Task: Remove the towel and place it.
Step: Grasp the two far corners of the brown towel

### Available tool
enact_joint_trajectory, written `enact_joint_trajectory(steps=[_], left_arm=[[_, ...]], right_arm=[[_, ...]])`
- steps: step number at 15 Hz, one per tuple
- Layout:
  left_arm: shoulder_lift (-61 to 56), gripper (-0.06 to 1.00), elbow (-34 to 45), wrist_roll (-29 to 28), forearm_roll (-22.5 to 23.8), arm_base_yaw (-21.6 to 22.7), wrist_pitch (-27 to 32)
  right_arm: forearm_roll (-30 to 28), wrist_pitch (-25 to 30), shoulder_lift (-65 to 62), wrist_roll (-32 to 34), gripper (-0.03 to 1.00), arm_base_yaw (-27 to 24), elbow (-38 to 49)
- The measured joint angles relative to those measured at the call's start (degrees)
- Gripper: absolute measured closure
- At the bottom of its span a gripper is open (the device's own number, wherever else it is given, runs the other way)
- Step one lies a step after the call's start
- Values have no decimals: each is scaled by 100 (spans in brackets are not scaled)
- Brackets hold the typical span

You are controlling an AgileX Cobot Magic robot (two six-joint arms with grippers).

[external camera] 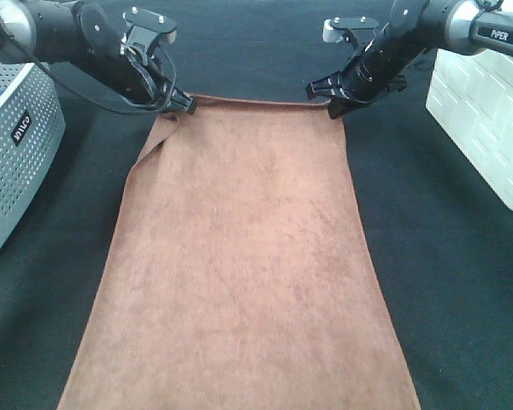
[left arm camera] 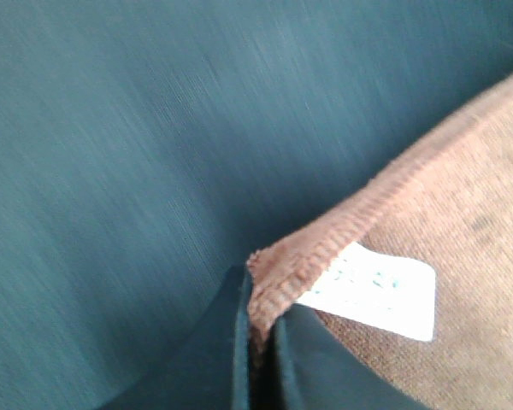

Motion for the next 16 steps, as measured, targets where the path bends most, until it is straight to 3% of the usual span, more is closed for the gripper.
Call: enact_joint_trajectory(steps=[9,16], left_arm=[[344,93,-11,11,17,-11,-1495],[487,93,-11,23,52,-11,-2447]], right_arm=[[-103,-1352,0,-23,97,34,-11],[-97,-1994,86,-23,97,34,-11]])
